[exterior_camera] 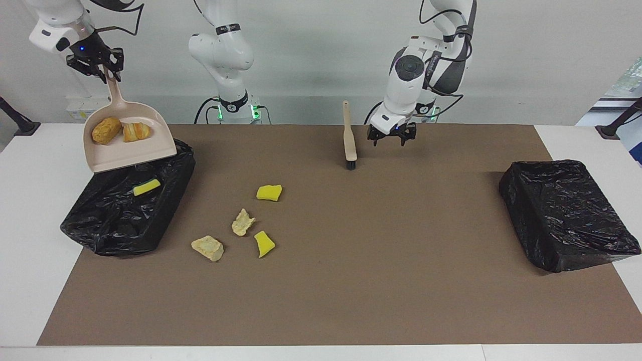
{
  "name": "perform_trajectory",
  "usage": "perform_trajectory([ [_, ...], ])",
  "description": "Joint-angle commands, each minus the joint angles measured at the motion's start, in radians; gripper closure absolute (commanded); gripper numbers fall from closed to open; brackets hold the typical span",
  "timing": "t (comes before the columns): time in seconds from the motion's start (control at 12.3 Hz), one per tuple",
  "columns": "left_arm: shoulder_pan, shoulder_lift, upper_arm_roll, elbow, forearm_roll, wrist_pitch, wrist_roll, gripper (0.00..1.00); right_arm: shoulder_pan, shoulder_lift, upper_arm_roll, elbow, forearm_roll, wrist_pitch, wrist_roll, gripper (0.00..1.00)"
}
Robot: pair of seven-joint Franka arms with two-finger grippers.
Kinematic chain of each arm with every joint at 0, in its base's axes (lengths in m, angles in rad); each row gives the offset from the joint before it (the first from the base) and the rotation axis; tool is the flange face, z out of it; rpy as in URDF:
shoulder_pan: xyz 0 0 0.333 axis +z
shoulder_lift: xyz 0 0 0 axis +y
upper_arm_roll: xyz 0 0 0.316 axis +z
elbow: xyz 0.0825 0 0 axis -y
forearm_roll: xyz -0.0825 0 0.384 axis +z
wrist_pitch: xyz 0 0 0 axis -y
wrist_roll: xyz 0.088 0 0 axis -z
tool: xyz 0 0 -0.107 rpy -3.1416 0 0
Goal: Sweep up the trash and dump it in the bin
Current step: 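Tilt the dustpan over the black trash bag with the right gripper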
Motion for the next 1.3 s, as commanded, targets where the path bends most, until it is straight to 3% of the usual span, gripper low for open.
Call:
perform_trajectory([
  [0.0, 0.09, -0.017, -0.01, 0.043, 0.028, -0.037, 0.114, 0.0, -0.013, 0.008, -0.023, 0.025, -0.023, -0.015, -0.065, 1.0],
  [0.24, 0.156, -0.022, -0.01, 0.104, 0.075, -0.117, 0.203, 0.0, -0.001, 0.025, -0.02, 0.034, -0.098, -0.027, -0.115, 1.0],
  [0.57, 0.262, -0.021, -0.011, 0.213, 0.076, -0.149, 0.36, 0.0, 0.002, 0.127, -0.009, 0.166, -0.175, -0.078, -0.246, 1.0],
  [0.97, 0.388, -0.011, -0.008, 0.391, 0.076, -0.311, 0.556, 0.0, -0.006, 0.171, -0.019, 0.236, -0.204, -0.078, -0.327, 1.0],
  [1.21, 0.4, -0.01, -0.007, 0.403, 0.074, -0.318, 0.564, 0.0, -0.01, 0.174, -0.02, 0.241, -0.198, -0.075, -0.33, 1.0],
])
